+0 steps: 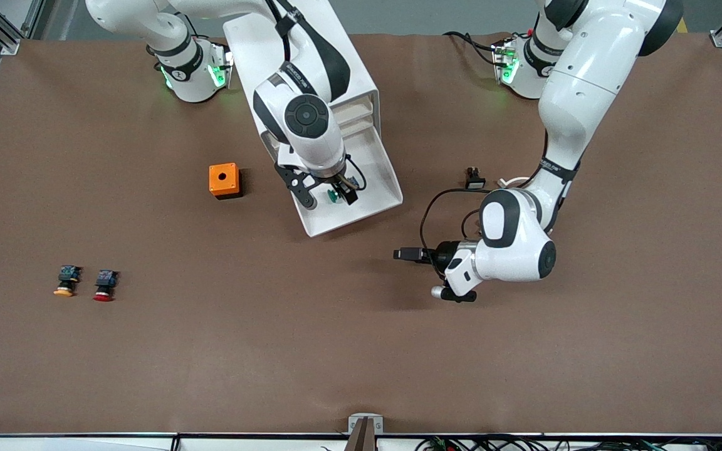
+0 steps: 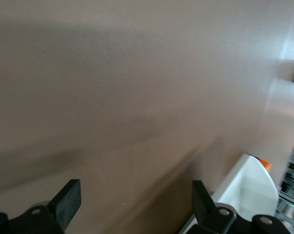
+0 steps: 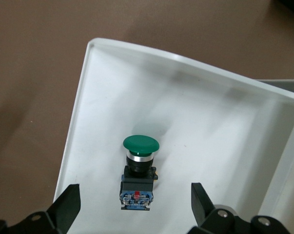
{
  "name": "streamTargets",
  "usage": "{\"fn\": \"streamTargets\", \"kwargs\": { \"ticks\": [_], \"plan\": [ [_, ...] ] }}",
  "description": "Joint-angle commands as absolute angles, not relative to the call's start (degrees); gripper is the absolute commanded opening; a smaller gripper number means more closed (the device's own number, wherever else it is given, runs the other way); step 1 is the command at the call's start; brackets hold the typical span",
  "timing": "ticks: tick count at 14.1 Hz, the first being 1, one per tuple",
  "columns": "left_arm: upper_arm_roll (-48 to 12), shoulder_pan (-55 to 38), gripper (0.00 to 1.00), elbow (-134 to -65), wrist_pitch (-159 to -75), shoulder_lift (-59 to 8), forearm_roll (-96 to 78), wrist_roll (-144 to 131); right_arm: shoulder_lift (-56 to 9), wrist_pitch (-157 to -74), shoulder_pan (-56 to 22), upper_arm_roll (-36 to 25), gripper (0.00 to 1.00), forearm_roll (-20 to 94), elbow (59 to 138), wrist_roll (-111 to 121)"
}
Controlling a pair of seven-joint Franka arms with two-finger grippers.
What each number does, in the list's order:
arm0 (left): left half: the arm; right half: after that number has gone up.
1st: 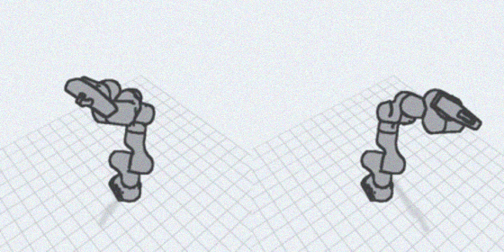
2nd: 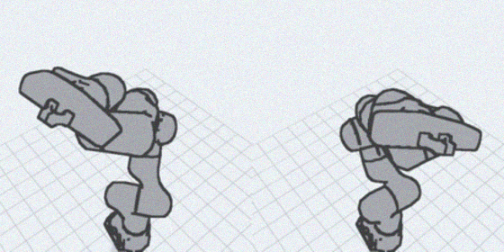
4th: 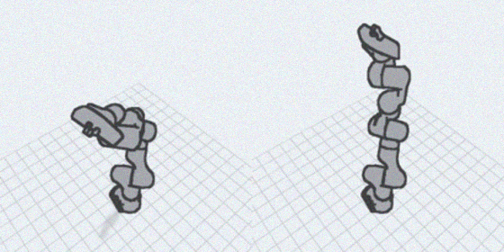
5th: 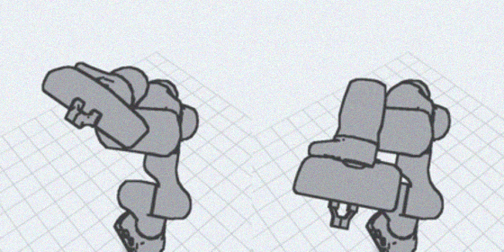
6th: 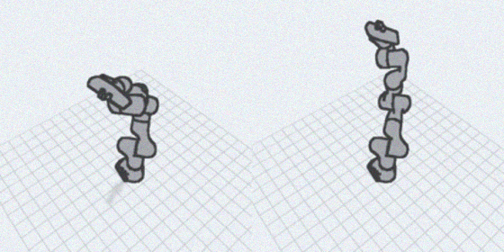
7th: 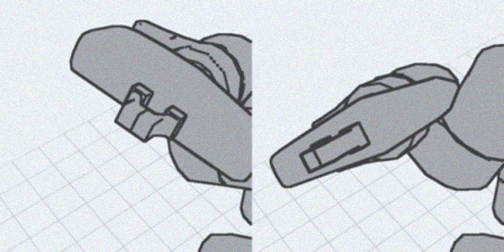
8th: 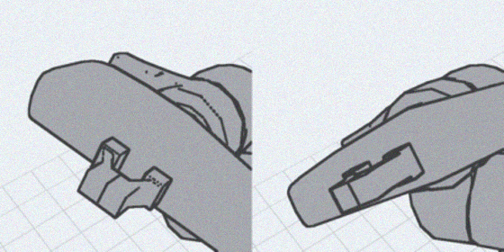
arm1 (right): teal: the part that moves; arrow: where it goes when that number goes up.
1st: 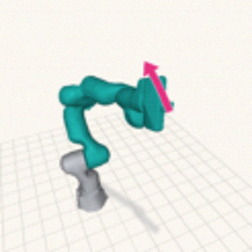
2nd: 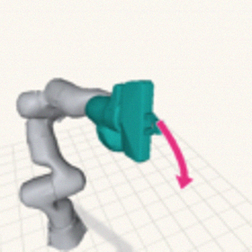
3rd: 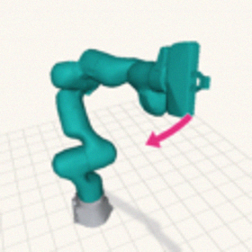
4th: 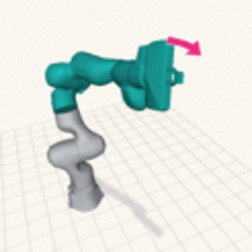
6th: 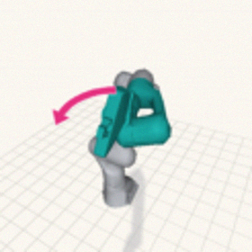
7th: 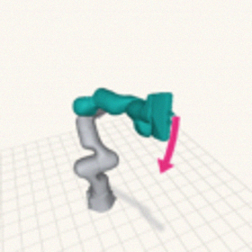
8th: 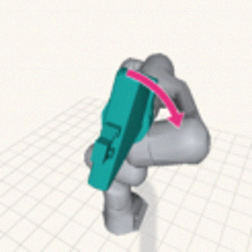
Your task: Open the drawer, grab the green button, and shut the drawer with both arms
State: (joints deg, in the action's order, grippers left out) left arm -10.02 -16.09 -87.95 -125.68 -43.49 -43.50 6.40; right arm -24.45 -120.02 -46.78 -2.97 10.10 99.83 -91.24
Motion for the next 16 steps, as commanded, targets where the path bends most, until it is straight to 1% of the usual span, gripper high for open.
{"fn": "streamTargets", "kwargs": {
  "ticks": [1,5,7,10,12,14,15,16],
  "plan": [
    [-10.1,-15.5,1.0,-87.9,-125.0,-41.1,-36.7,1.5,-26.2,-122.6,-48.0,-3.6,1.0,11.1,100.1,-91.7],
    [-10.1,-13.5,1.0,-87.5,-123.6,-39.3,-30.7,-1.8,-28.3,-123.7,-49.0,-3.7,1.0,10.9,100.1,-91.6],
    [-10.0,-13.4,1.0,-87.2,-121.5,-38.7,-28.1,-2.9,-28.9,-124.0,-49.8,-3.7,1.0,10.9,100.1,-91.7],
    [-8.6,-13.2,1.0,-84.6,-117.7,-37.8,-21.6,-6.1,-29.4,-123.9,-50.0,-3.7,1.0,10.9,100.1,-91.7],
    [-8.5,-13.3,1.0,-82.3,-114.4,-37.5,-16.2,-10.3,-29.5,-124.0,-50.1,-3.7,1.0,10.9,100.0,-91.7],
    [-8.6,-13.4,1.0,-81.4,-112.9,-37.5,-13.1,-15.1,-29.5,-124.2,-50.7,-3.7,1.0,10.9,99.9,-91.6],
    [-8.5,-13.3,1.0,-81.4,-112.9,-37.5,-13.0,-18.1,-29.5,-124.2,-51.0,-3.7,0.92,10.8,99.8,-91.6],
    [-8.5,-13.4,1.0,-81.3,-112.9,-37.5,-12.9,-20.9,-29.5,-124.2,-51.0,-3.7,0.78,10.8,99.8,-91.6]
  ]
}}
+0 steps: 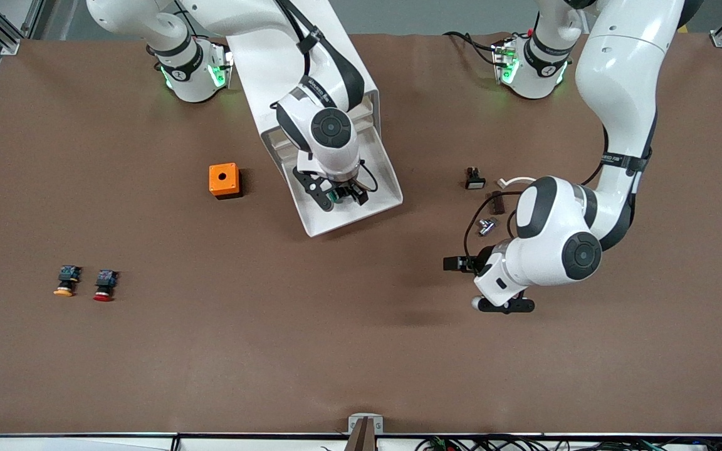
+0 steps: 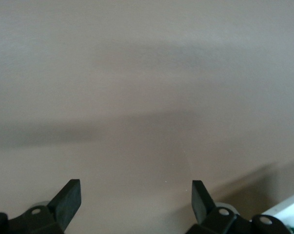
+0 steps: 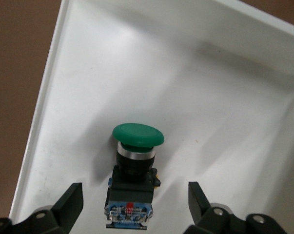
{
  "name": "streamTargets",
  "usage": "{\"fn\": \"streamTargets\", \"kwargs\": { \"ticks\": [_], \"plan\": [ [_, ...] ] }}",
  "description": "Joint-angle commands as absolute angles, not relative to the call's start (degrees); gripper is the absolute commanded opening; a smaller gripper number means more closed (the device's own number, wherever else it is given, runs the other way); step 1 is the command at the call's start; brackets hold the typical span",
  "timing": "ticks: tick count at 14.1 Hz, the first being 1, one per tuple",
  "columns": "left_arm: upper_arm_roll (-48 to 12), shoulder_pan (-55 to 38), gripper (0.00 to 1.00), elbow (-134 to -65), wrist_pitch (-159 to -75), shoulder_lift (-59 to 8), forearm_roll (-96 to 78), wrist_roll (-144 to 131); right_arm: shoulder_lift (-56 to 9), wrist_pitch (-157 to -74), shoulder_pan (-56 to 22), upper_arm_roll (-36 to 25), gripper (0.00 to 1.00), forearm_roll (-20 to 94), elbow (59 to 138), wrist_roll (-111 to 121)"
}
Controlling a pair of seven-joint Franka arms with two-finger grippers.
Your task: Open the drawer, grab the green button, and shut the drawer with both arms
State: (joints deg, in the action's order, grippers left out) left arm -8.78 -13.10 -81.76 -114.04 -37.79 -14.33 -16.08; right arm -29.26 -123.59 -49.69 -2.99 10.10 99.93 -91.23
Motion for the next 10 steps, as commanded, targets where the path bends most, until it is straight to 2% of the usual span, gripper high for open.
{"fn": "streamTargets", "kwargs": {
  "ticks": [1,2,3,5,10],
  "plan": [
    [-8.5,-13.4,1.0,-81.3,-112.9,-37.5,-12.7,-24.7,-29.5,-124.1,-51.0,-3.7,0.59,10.6,99.8,-91.6],
    [-8.4,-13.8,1.0,-81.3,-112.9,-37.5,-12.4,-29.0,-29.5,-124.2,-51.0,-3.7,0.43,10.6,99.8,-91.5],
    [-8.5,-13.9,1.0,-81.3,-112.9,-37.4,-11.0,-32.6,-29.5,-124.1,-51.0,-3.7,0.33,10.5,99.8,-91.5],
    [-8.6,-14.2,1.0,-81.3,-112.9,-37.4,-10.2,-38.2,-29.5,-124.1,-51.0,-3.7,0.22,10.5,99.7,-91.5],
    [-8.6,-16.9,1.0,-81.3,-114.1,-38.2,-8.9,-45.3,-28.9,-123.0,-50.2,-4.0,0.19,10.5,97.3,-91.4]
  ]
}}
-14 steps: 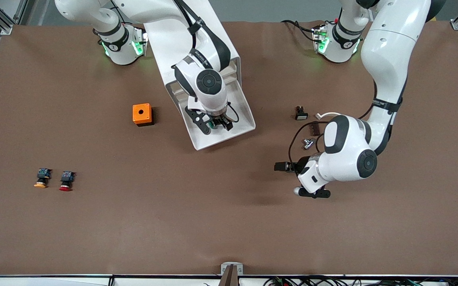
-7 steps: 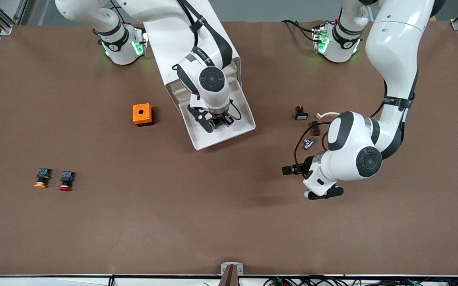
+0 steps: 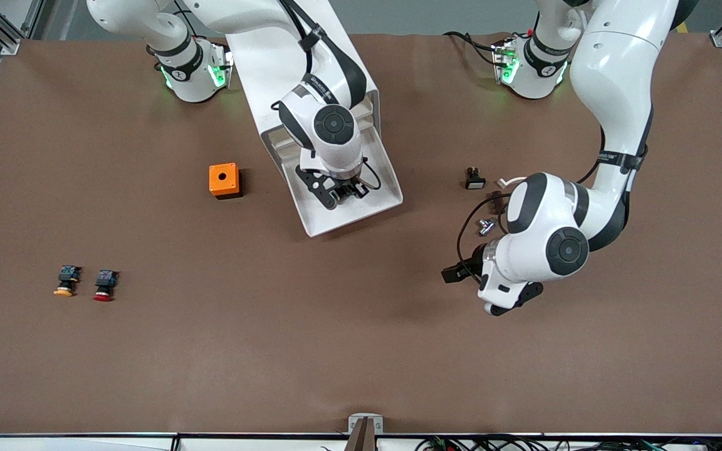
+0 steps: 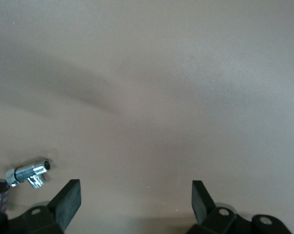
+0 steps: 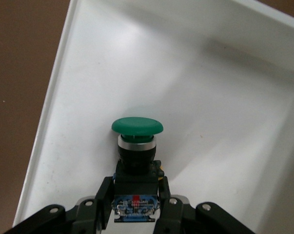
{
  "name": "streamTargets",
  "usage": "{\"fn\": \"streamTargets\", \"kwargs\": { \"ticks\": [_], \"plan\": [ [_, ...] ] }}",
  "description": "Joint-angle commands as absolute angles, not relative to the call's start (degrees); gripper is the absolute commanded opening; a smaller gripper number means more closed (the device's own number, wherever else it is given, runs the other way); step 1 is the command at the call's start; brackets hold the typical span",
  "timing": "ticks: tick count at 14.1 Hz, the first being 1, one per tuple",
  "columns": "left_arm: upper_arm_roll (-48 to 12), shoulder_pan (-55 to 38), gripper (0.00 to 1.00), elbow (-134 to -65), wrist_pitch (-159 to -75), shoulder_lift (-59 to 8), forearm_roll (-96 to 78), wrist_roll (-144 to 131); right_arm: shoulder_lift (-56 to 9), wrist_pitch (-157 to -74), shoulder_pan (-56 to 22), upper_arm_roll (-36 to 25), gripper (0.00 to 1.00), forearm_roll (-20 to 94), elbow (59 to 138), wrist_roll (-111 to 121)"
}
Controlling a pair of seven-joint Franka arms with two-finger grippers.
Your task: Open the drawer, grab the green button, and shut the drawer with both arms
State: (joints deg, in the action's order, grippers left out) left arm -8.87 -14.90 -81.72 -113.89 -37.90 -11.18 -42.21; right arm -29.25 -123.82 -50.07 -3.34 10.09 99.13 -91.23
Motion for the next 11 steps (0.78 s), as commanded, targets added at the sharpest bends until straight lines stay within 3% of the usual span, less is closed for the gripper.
{"fn": "streamTargets", "kwargs": {
  "ticks": [1,6,11],
  "plan": [
    [-8.6,-17.6,1.0,-81.3,-114.4,-38.3,-7.5,-46.4,-28.5,-122.0,-49.8,-4.4,0.2,10.4,96.9,-91.2],
    [-8.6,-20.3,1.0,-81.3,-116.2,-39.5,-6.1,-52.5,-25.7,-107.4,-44.4,-5.8,0.19,10.0,87.2,-85.7],
    [-8.7,-24.6,1.0,-81.3,-120.3,-42.1,-0.5,-52.7,-20.0,-99.6,-31.8,-5.9,0.18,9.1,86.4,-60.9]
  ]
}}
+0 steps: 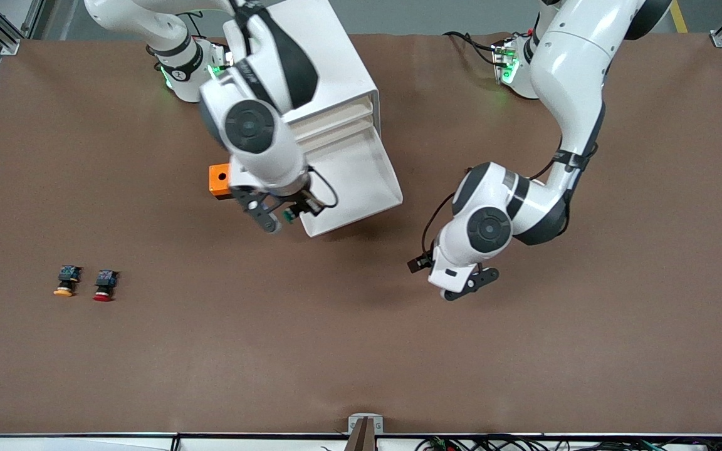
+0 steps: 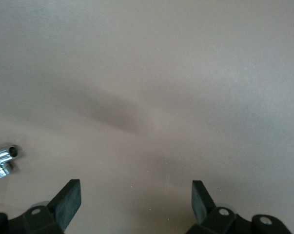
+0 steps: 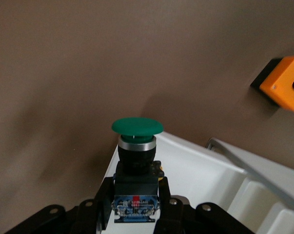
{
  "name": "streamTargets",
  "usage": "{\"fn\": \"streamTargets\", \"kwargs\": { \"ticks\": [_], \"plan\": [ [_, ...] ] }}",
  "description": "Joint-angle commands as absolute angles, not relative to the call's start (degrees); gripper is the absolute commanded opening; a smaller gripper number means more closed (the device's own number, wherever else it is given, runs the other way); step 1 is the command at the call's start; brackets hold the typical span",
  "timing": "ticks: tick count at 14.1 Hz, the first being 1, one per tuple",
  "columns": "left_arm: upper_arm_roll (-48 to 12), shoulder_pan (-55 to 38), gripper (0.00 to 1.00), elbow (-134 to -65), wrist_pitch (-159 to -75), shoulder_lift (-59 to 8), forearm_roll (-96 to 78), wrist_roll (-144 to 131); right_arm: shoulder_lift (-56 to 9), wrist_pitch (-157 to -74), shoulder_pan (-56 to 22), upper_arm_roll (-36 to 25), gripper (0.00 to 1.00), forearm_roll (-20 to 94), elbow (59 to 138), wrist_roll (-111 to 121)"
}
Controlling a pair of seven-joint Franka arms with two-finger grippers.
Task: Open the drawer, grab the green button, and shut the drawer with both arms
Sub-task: 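Carry the button with the right gripper while the left gripper pushes the drawer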
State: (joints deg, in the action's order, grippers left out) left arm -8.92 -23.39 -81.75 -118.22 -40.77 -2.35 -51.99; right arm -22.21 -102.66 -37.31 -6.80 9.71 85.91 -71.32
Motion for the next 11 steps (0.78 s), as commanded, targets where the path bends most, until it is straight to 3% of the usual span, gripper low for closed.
{"fn": "streamTargets", "kwargs": {
  "ticks": [1,7,11],
  "plan": [
    [-8.7,-24.9,1.0,-81.4,-121.7,-42.6,-0.4,-52.6,-19.4,-98.4,-28.4,-5.9,0.18,9.1,86.5,-53.6],
    [-8.8,-28.8,1.0,-81.3,-125.9,-46.1,-0.3,-52.9,-21.0,-98.2,-13.0,-5.9,0.18,4.9,86.9,-20.1],
    [-8.9,-31.8,1.0,-81.5,-127.3,-46.4,-0.7,-55.0,-25.5,-101.9,-8.4,-5.9,0.19,2.9,87.0,-10.9]
  ]
}}
